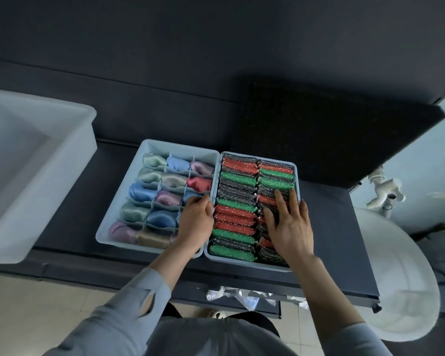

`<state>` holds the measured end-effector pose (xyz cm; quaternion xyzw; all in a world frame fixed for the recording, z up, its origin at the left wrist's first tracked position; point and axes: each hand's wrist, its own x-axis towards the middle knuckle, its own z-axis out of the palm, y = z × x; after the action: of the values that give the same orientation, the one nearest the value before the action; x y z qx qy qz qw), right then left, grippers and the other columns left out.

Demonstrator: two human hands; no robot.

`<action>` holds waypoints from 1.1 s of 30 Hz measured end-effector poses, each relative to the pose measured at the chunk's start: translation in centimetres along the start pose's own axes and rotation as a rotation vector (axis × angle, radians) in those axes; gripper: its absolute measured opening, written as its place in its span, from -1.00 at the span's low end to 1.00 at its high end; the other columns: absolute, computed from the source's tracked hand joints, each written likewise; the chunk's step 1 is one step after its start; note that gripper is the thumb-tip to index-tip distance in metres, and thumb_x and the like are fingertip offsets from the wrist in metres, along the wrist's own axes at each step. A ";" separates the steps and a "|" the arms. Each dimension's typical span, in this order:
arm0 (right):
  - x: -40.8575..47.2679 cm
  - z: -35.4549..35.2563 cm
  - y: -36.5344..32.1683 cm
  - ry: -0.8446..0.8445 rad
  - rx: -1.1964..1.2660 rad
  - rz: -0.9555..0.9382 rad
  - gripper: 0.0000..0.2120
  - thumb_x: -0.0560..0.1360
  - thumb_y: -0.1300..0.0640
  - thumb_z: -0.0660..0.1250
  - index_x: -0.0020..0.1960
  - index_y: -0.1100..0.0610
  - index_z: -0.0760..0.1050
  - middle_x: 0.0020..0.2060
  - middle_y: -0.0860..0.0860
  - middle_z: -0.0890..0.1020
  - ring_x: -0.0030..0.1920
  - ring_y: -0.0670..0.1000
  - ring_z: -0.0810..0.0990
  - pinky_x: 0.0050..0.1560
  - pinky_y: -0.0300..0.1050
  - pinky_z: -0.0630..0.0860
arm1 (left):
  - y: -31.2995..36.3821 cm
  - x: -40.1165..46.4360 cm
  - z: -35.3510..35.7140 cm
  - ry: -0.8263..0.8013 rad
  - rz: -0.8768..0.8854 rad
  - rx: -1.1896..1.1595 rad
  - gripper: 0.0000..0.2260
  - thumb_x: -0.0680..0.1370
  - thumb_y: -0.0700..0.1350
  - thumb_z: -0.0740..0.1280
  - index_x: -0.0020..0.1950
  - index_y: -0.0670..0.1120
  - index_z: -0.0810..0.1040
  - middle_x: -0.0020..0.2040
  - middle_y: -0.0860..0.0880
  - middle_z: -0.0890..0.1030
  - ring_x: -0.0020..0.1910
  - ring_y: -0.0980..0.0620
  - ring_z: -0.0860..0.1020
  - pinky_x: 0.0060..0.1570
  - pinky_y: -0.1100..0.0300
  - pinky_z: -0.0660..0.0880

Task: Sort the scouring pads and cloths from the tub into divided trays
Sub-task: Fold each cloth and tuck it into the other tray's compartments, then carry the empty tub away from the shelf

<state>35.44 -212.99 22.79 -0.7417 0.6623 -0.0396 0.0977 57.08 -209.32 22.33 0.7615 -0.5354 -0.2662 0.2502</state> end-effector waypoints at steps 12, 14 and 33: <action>0.0 -0.2 -0.4 0.013 -0.009 0.003 -0.44 0.62 -0.20 -0.03 0.51 0.08 0.22 0.54 0.17 0.17 0.56 0.22 -0.02 0.53 0.16 0.06 | -0.9 0.0 -2.7 -0.138 0.173 0.117 -0.64 0.68 -0.10 0.13 0.49 -0.08 0.34 0.31 -0.13 0.49 -0.05 0.06 0.54 0.11 0.16 0.52; 0.2 -0.4 -0.9 0.038 -0.046 0.021 -0.52 0.62 -0.10 0.06 0.45 0.13 0.28 0.52 0.20 0.21 0.55 0.26 0.02 0.51 0.22 0.12 | -1.8 -0.6 -4.9 -0.124 0.265 0.185 -0.66 0.65 -0.10 0.19 0.44 -0.05 0.41 0.33 -0.06 0.49 0.16 0.04 0.53 0.27 0.19 0.41; -3.0 4.3 -45.0 -0.087 0.532 -0.186 -0.48 0.59 -0.10 0.24 0.40 0.22 0.35 0.05 0.16 0.58 0.12 0.13 0.50 0.02 -0.06 0.39 | -34.8 2.9 -40.5 0.396 -0.165 0.609 -0.46 0.55 -0.08 0.35 0.46 -0.26 0.31 0.40 -0.39 0.33 0.36 -0.41 0.31 0.34 -0.23 0.27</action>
<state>79.75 -204.97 27.65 -0.7486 0.5529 -0.1890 0.3133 108.91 -197.74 28.49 0.8783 -0.4682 0.0387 0.0887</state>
